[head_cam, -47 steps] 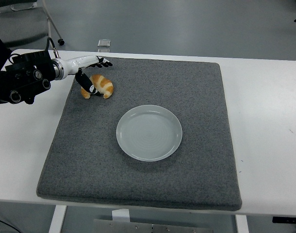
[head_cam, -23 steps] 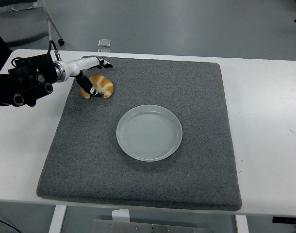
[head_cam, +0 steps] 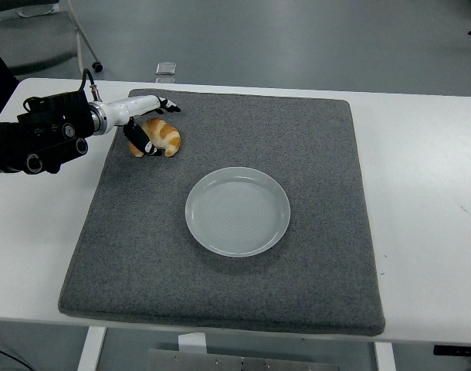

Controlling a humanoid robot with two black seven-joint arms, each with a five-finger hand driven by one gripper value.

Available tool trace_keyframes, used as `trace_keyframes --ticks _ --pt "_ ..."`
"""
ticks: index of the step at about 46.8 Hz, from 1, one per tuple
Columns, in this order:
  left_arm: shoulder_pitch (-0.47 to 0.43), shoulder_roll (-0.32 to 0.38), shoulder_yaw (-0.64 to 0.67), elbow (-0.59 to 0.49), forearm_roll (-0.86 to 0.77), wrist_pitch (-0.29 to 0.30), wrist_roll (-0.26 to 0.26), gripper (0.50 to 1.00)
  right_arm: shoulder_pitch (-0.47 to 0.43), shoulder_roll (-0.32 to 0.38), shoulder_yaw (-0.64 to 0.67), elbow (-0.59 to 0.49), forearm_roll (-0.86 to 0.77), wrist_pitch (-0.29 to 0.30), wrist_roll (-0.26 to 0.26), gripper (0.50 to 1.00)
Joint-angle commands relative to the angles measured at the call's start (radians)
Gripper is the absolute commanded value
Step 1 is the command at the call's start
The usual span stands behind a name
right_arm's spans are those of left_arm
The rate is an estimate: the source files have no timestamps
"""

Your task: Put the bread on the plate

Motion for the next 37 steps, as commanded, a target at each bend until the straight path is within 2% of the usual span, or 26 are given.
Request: trace_keyframes --ticks 1,4,7,11,16,26,31,37 --pt "0.0 0.0 0.0 0.0 0.0 0.001 0.0 0.906 0.0 0.0 0.0 0.0 0.0 0.0 0.0 0.932" --pt "0.0 -0.002 0.002 0.0 0.011 0.011 0.0 0.902 0.0 0.0 0.0 0.0 0.0 0.0 0.0 0.93" --pt "0.001 -0.011 0.008 0.0 0.034 0.023 0.0 0.864 0.0 0.0 0.0 0.0 0.0 0.0 0.0 0.932" --pt "0.003 -0.017 0.014 0.0 0.048 0.04 0.0 0.857 0.0 0.0 0.0 0.0 0.0 0.0 0.0 0.93" --pt "0.003 -0.017 0.014 -0.001 0.049 0.043 -0.001 0.844 0.0 0.0 0.0 0.0 -0.001 0.0 0.0 0.932" --pt "0.001 -0.019 0.014 -0.001 0.061 0.05 -0.001 0.786 0.0 0.0 0.0 0.0 0.0 0.0 0.0 0.93" --pt "0.001 -0.019 0.014 -0.003 0.061 0.05 -0.003 0.746 0.0 0.0 0.0 0.0 0.0 0.0 0.0 0.93" --pt "0.003 -0.019 0.014 -0.003 0.072 0.052 -0.005 0.649 0.0 0.0 0.0 0.0 0.0 0.0 0.0 0.93"
